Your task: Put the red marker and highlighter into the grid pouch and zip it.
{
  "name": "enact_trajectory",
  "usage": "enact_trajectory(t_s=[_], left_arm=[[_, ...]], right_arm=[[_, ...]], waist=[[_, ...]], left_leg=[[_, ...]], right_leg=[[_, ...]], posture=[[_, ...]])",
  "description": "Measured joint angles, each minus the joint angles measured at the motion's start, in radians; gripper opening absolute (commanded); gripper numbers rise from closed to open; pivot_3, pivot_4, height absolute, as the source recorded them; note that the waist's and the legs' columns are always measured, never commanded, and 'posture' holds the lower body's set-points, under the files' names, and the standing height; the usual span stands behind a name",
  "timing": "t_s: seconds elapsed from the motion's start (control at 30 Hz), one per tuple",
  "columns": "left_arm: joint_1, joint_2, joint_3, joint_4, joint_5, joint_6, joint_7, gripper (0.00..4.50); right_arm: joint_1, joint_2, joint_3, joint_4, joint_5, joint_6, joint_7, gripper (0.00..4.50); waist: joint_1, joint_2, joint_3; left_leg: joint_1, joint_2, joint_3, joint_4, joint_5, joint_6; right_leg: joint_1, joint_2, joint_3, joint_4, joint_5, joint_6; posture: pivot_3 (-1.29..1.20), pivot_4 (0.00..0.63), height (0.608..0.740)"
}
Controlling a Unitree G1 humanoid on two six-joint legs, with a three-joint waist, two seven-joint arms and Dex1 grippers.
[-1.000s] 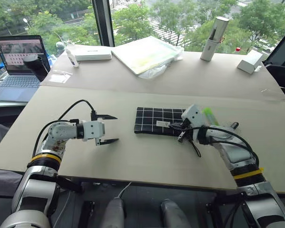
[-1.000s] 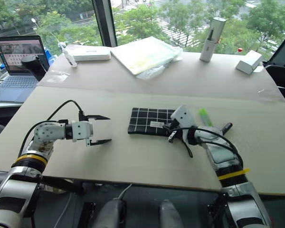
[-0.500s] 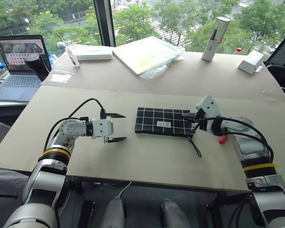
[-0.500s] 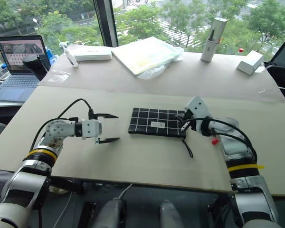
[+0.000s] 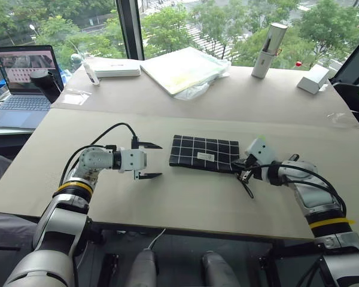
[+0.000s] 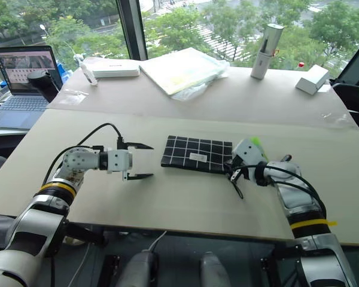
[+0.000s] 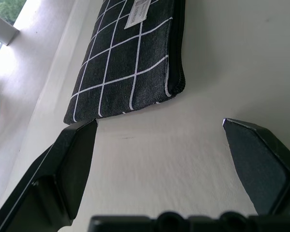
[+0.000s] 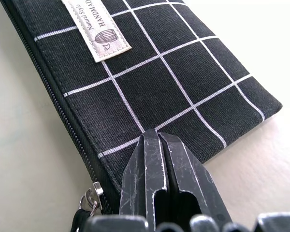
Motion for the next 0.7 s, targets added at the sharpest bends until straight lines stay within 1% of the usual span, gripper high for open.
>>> enact_trajectory(t_s=[0.17, 0.4, 0.57, 0.7], left_arm=[[-0.068, 0.001, -0.041, 0.087, 0.105, -0.108, 0.093, 4.5], [-0.149, 0.0, -0.126, 0.173, 0.282, -0.225, 0.316, 4.5], [-0.174, -0.005, -0.174, 0.194, 0.373, -0.25, 0.463, 4.5], [-0.179, -0.021, -0.189, 0.215, 0.4, -0.255, 0.528, 4.5]], right_arm=[[-0.003, 0.0, 0.009, 0.007, -0.01, -0.024, -0.002, 0.07], [-0.005, 0.0, 0.015, 0.002, -0.016, -0.024, 0.001, 0.07], [0.001, 0.0, 0.013, -0.01, -0.024, -0.02, -0.003, 0.07], [0.003, -0.001, 0.012, -0.016, -0.032, -0.015, -0.002, 0.07]], waist=[[0.001, -0.005, -0.004], [0.001, -0.006, -0.005], [0.003, -0.006, -0.005], [0.006, -0.006, -0.005]], left_leg=[[0.0, 0.0, -0.001, 0.0, 0.0, 0.0], [0.0, 0.0, -0.001, 0.0, 0.0, 0.0], [0.0, 0.0, -0.001, 0.0, 0.0, 0.0], [0.0, 0.0, -0.001, 0.0, 0.0, 0.0]], right_leg=[[0.001, 0.0, 0.0, 0.0, 0.0, 0.0], [0.0, 0.0, 0.0, 0.0, 0.0, 0.0], [0.0, 0.0, 0.0, 0.0, 0.0, 0.0], [0.0, 0.0, 0.0, 0.0, 0.0, 0.0]], posture=[[0.0, 0.15, 0.74], [0.0, 0.15, 0.74], [0.0, 0.15, 0.74], [0.0, 0.15, 0.74]])
